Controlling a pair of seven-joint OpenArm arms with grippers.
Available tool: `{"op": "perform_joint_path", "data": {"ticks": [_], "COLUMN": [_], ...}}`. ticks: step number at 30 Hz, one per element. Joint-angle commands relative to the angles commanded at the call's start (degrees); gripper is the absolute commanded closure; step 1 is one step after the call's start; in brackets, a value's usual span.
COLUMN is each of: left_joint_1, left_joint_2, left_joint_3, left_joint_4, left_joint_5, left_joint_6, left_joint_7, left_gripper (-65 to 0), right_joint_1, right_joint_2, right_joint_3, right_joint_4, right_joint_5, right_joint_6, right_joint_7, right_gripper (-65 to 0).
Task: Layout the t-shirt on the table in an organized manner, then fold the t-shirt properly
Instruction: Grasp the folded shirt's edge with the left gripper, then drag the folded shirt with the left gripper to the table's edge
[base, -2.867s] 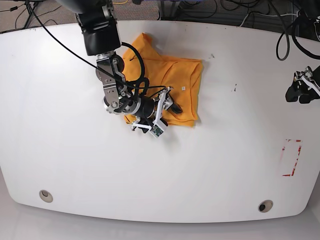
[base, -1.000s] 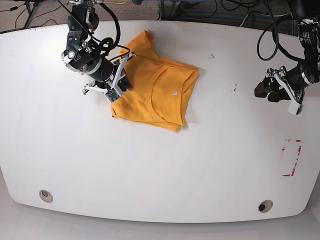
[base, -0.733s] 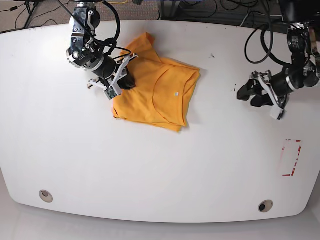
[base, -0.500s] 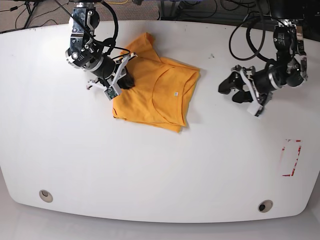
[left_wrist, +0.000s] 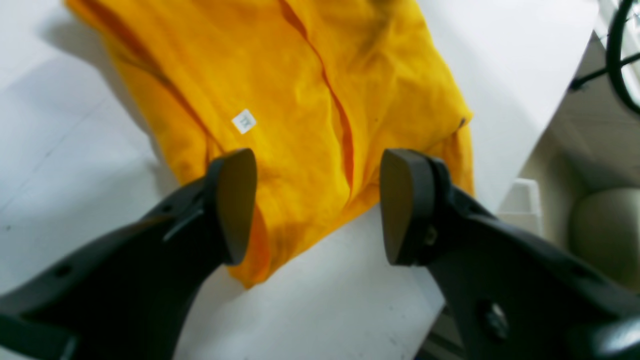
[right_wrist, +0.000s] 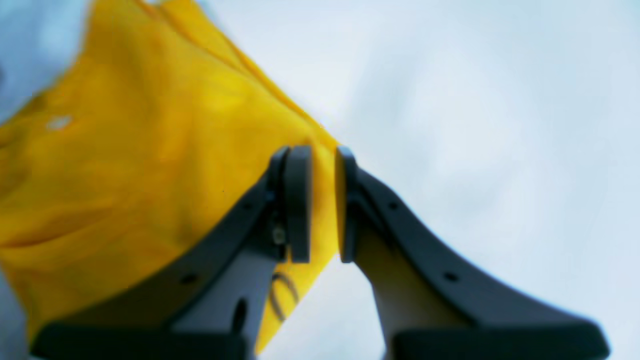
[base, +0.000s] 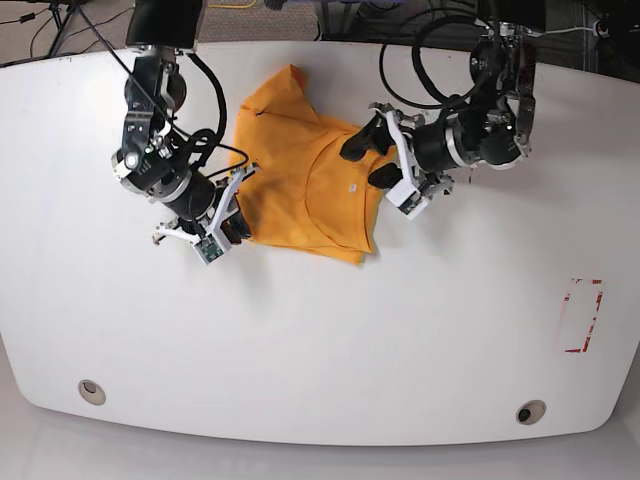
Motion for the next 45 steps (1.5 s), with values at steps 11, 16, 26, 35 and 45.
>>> {"op": "perform_joint_path", "data": {"ticks": [11,16,26,35,45], "left_joint_1": [-1.58,-5.36,-16.44,-24.44,-31.82], "left_joint_2": [1.05,0.00,-2.11,-4.48,-6.33], "left_joint_3": [0.79,0.79,0.79,0.79,0.79], "left_joint_4": [-9.67,-18.55,-29.27,-32.44,-35.69], "left_joint_5": [6.68,9.58,10.99,11.08,10.73], "left_joint_6": [-0.18,-0.18,-0.26,-0.26,-0.35], "left_joint_7": [-1.32,-6.24,-7.12,-7.12,-7.12], "left_gripper": [-36.5,-36.5,-36.5,-36.5,-36.5], "right_joint_1": [0.88,-4.48,-18.02,-22.77,-23.30], "right_joint_2": [3.43,3.69,0.44,-3.78,-6.59], "right_joint_3": [0.00,0.09,0.09,0.09,-0.26], "right_joint_4": [-18.20,-16.26,-1.49,6.15,8.26], "right_joint_5": [0.53,0.53,0.35,0.00,-0.09], "right_joint_6": [0.00,0.00,0.00,0.00,0.00], "right_joint_7": [13.71,15.38,13.80,12.75,9.67], "right_gripper": [-7.5,-7.5,-7.5,-7.5,-7.5]}}
